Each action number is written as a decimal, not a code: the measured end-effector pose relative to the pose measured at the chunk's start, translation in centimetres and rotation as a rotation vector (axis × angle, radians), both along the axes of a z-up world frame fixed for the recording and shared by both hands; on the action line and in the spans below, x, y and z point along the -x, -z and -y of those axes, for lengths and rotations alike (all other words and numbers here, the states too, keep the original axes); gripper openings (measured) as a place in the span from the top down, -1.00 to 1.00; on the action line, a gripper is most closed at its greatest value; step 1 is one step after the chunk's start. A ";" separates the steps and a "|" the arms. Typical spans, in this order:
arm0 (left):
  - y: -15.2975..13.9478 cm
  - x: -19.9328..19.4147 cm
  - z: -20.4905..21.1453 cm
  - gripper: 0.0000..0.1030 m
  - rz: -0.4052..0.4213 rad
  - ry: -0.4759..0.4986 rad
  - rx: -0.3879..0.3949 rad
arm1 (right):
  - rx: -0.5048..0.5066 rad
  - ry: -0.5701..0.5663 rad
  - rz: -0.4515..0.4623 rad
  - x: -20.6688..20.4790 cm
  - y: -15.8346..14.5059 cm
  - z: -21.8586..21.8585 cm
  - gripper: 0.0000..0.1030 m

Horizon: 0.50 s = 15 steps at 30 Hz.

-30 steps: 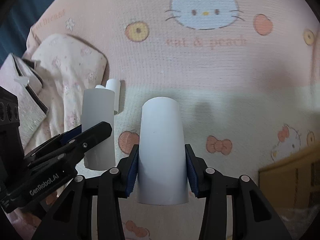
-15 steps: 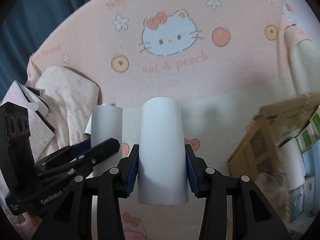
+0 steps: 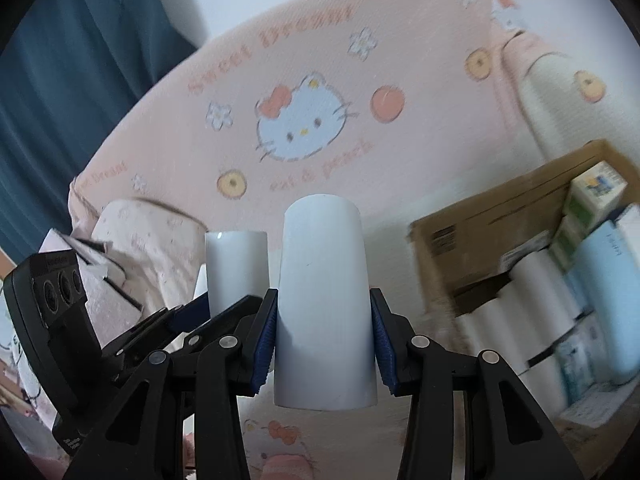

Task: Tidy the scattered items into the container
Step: 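Carry both held tubes over to the cardboard box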

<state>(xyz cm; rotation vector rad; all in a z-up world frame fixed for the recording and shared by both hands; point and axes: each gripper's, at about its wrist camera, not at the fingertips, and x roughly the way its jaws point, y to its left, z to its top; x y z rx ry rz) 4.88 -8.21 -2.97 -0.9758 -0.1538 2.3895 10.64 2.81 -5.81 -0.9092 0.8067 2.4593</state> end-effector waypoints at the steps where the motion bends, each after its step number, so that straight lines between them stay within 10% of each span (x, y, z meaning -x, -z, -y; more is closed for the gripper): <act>1: -0.2 -0.1 -0.5 0.08 -0.006 0.011 0.005 | -0.004 0.011 -0.009 -0.6 -0.3 -0.3 0.21; 15: -3.2 2.7 -7.1 0.08 0.018 0.230 0.059 | 0.030 0.133 0.005 -7.0 -1.0 -5.3 0.21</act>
